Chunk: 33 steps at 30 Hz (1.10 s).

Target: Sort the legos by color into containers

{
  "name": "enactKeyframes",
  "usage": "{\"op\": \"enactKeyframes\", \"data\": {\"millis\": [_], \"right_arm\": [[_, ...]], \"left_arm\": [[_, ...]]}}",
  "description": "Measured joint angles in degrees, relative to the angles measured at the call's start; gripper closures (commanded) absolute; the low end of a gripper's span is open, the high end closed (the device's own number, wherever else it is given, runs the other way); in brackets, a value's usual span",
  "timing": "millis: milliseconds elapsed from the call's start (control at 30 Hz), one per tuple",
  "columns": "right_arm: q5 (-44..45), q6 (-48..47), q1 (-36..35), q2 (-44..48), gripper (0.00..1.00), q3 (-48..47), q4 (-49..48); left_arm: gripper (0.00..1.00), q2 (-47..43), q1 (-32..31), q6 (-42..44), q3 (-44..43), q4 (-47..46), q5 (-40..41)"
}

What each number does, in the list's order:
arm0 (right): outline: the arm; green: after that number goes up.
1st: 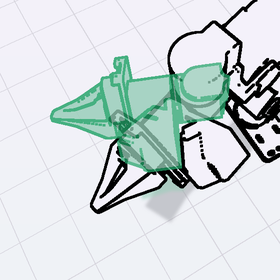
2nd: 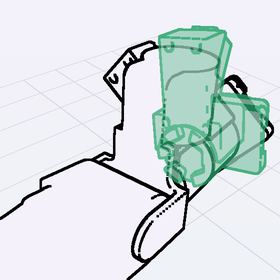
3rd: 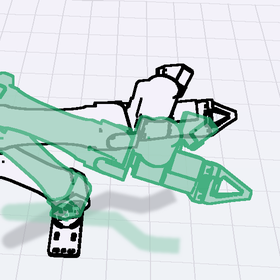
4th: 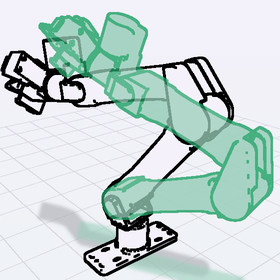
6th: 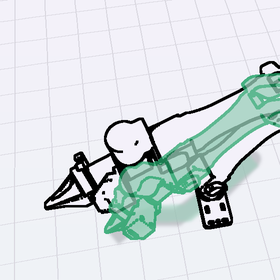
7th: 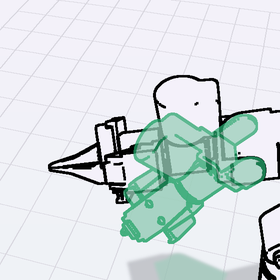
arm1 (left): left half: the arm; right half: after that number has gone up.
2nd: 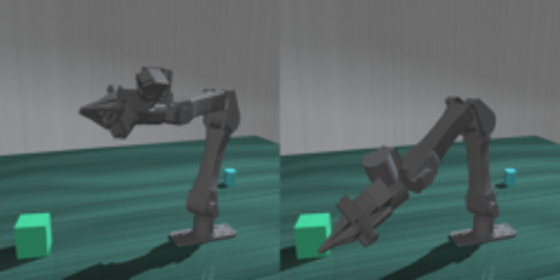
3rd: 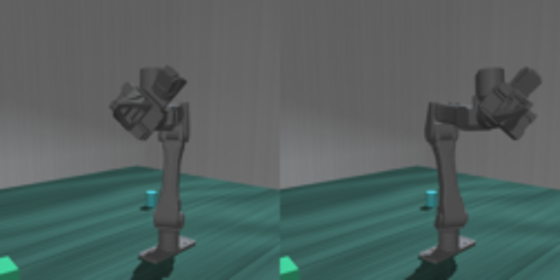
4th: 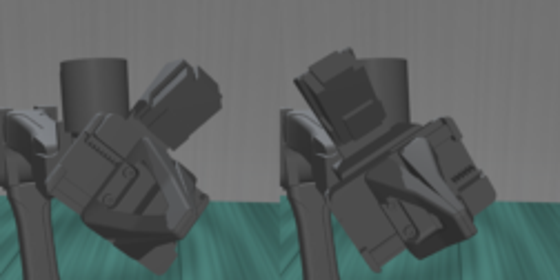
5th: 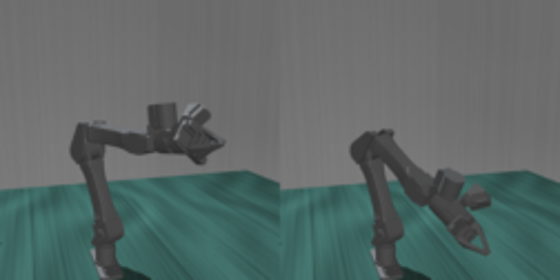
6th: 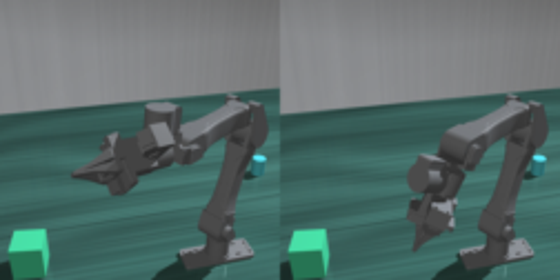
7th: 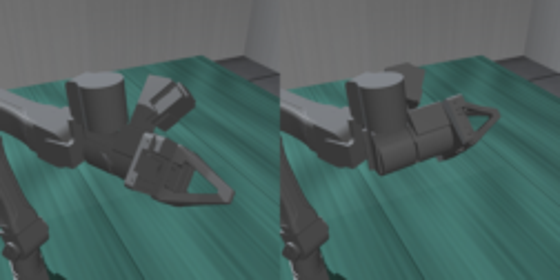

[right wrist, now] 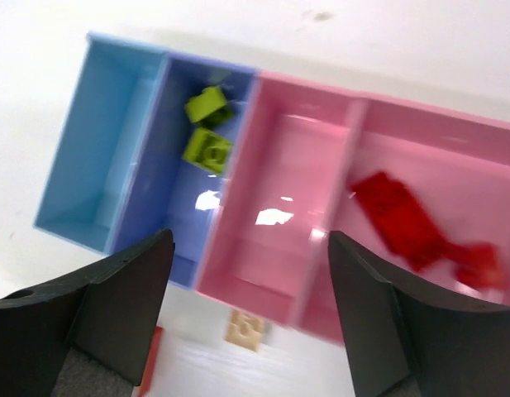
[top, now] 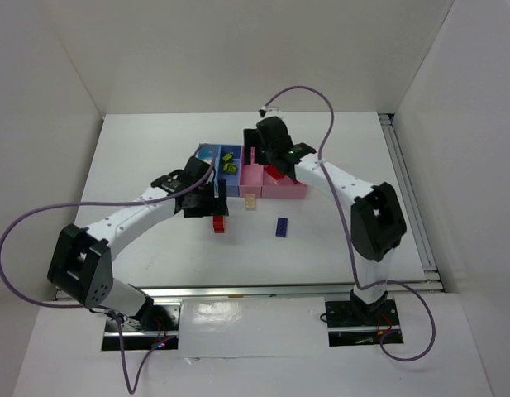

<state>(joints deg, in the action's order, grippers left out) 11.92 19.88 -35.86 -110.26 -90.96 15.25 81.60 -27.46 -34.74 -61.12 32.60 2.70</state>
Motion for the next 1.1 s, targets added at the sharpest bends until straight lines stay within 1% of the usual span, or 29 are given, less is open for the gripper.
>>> {"op": "enactKeyframes", "data": {"millis": [67, 133, 200, 233, 267, 500, 567, 600, 633, 733, 767, 800, 833, 900, 967, 1100], "right_arm": [[1.0, 0.1, 1.7, 5.2, 0.15, 4.0, -0.1], [2.0, 0.2, 3.2, 9.6, 0.13, 7.2, -0.5], [3.0, 0.2, 4.6, 13.4, 0.13, 10.0, -0.7], [3.4, 0.2, 5.1, 14.9, 0.13, 11.3, -0.7], [3.8, 0.2, 5.5, 16.0, 0.13, 12.2, -0.6], [4.0, 0.2, 7.0, 16.9, 0.13, 16.9, 0.0], [4.0, 0.2, 7.2, 16.9, 0.13, 17.2, 0.3], [4.0, 0.2, 7.3, 16.9, 0.13, 17.2, 0.2], [4.0, 0.2, 7.3, 16.9, 0.13, 17.3, 0.2], [3.9, 0.2, 7.3, 16.9, 0.13, 17.3, 0.2], [3.7, 0.2, 7.5, 17.0, 0.13, 17.3, 0.2], [3.4, 0.2, 7.7, 17.1, 0.13, 17.5, 0.1], [2.7, 0.2, 8.1, 17.4, 0.13, 17.9, 0.0], [-1.4, 0.2, 9.8, 18.9, 0.13, 20.0, -0.9], [-9.2, 0.5, 13.2, 21.5, 0.13, 23.9, -2.9], [-28.1, 1.6, 21.4, 26.5, 0.11, 31.7, -8.7]], "left_arm": [[0.10, 2.6, -1.3, -0.7, 0.0, -0.9, 0.0], [0.16, 4.7, -2.1, -1.8, 0.0, -1.5, 0.4], [0.20, 6.3, -2.5, -2.8, 0.0, -2.2, 1.2], [0.24, 7.0, -2.5, -3.1, 0.0, -2.6, 1.8], [0.26, 7.6, -2.5, -3.3, 0.0, -3.1, 2.4], [0.31, 11.9, -2.8, -3.1, -0.1, -4.6, 4.6], [0.38, 13.0, -2.8, -3.2, -0.1, -4.9, 4.8], [0.42, 13.4, -2.8, -3.2, -0.1, -5.1, 4.8], [0.56, 13.8, -2.8, -3.2, -0.2, -5.2, 4.9], [0.79, 14.0, -2.8, -3.3, -0.9, -5.3, 5.1], [0.98, 14.0, -2.8, -2.6, -1.3, -5.3, 5.0], [1.00, 14.0, -2.8, -2.6, -1.8, -4.9, 5.0], [1.00, 14.0, -2.8, -2.6, -2.7, -3.9, 5.0], [1.00, 13.8, -2.8, -1.5, -4.9, -2.5, 4.0], [1.00, 12.6, -2.4, 0.4, -6.6, -2.2, 1.1], [1.00, 6.6, 0.7, 4.9, -7.6, -4.4, -12.2]]}}
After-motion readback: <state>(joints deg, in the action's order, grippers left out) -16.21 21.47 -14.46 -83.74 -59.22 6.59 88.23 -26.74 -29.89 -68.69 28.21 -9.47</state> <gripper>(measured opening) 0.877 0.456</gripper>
